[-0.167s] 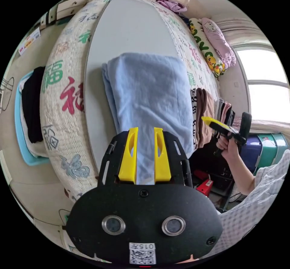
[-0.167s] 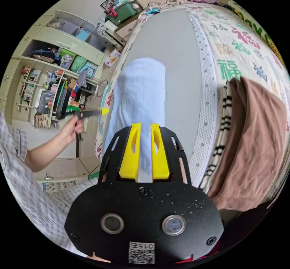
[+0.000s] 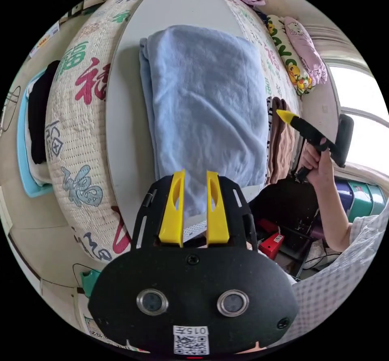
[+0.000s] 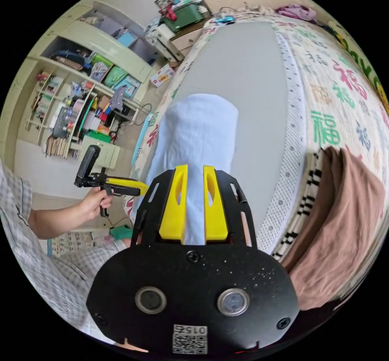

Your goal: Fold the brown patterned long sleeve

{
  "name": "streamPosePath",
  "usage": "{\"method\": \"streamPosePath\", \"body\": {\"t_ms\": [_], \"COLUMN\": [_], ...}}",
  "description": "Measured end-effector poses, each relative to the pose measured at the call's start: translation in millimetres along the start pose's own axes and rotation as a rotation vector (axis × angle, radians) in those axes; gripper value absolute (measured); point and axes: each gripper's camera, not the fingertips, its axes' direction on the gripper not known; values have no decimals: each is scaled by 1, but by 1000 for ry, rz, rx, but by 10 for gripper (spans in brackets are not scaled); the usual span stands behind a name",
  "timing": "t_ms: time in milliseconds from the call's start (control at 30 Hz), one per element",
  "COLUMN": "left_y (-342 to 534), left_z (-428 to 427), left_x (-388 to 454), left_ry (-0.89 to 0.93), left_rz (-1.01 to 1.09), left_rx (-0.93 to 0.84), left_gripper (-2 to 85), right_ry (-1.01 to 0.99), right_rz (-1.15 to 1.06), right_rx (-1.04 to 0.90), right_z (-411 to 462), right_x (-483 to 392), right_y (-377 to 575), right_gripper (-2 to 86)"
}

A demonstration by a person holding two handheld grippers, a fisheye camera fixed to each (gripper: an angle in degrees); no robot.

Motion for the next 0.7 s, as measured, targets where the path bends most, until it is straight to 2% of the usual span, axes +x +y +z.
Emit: {"method": "streamPosePath", "body": {"t_ms": [67,133,200,267,433,533,600,700], "left_y": [5,5,6,10,14,12,11,5], "left_z": [7,14,17,13,8,1,-11,-44], "left_x": [3,1,-5,-12,-14,-31,-42,-62], "left_ry": [-50,-113,-130,-123,-183,-66,8,37], "left_rz": [36,50,51,53,82,33,17,4], "left_rx": [-14,-41,-46,-40,-43,-56,-29,107], "left_gripper": [67,48,23,7,-2,2,13,52], "right_ry": [11,113,218,232,192,106,-22,-62], "right_rz": [-79,-150,-121,-83,1,25,53,142], "right_rx": [-47,-99,-132,-153,-177,-154,-51,95], "right_z": [16,42,58,67,68,45,8,-38], "right_x": [-7,-4,16,42,94,122,151,199], "right_y": [-5,-7,-12,-19,-34,-39,-43,-52], "right_gripper": [56,40,13,4,-2,2,13,40]}}
